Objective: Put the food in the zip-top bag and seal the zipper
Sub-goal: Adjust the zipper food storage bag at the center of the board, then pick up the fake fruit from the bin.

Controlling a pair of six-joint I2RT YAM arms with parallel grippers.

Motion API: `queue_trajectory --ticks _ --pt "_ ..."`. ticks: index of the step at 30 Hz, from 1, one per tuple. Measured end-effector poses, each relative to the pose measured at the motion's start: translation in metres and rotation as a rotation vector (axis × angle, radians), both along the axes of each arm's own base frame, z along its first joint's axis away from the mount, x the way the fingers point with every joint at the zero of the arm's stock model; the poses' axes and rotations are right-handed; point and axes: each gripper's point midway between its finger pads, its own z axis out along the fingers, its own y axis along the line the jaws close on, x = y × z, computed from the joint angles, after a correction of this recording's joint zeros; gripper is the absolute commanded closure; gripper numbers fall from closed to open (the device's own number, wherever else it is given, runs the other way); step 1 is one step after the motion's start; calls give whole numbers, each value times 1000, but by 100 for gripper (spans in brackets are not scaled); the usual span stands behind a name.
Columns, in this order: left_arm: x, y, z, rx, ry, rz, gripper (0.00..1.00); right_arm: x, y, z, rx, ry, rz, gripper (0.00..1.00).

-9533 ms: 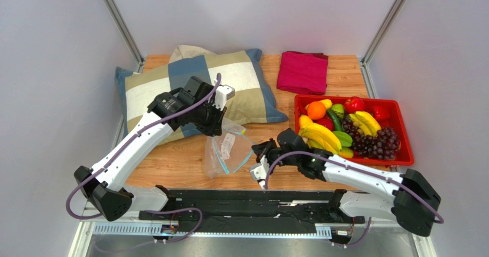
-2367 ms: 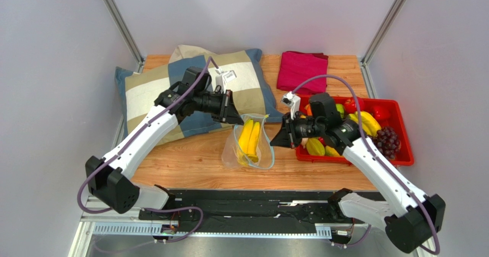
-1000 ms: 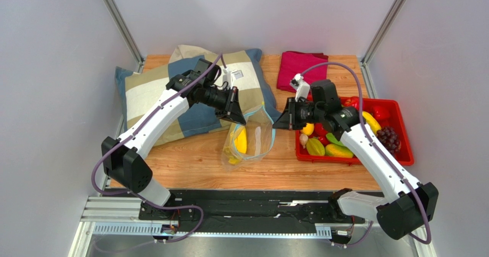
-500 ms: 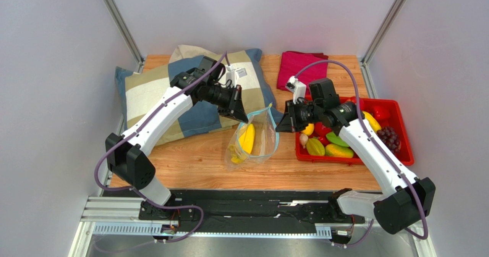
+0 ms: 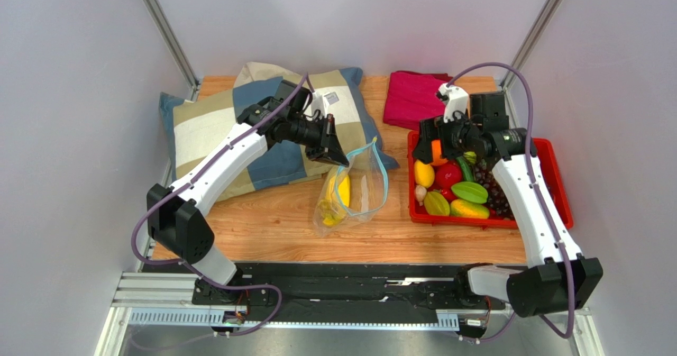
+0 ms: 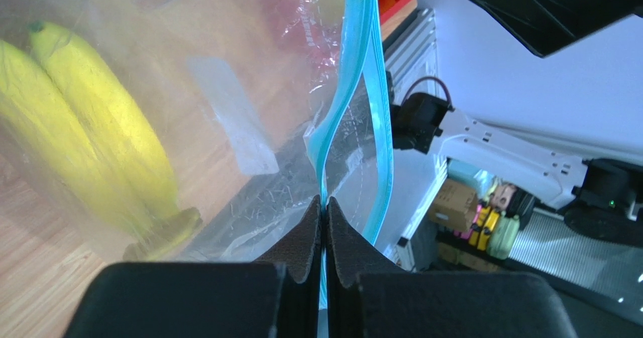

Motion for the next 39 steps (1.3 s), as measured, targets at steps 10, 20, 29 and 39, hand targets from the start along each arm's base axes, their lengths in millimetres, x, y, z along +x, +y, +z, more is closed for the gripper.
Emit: queue_trajectory --ticks 10,20,29,39 --pt "29 -16 -9 10 45 64 100 58 -55 -81 -225 182 -117 5" --pt "34 -19 -10 6 35 67 100 90 -68 -100 -297 187 -135 5" --pt "40 -21 -4 -14 -11 66 100 95 -72 -121 -312 212 -130 12" --pt "39 -20 -11 -12 -14 67 100 87 -80 -138 -312 245 -127 24"
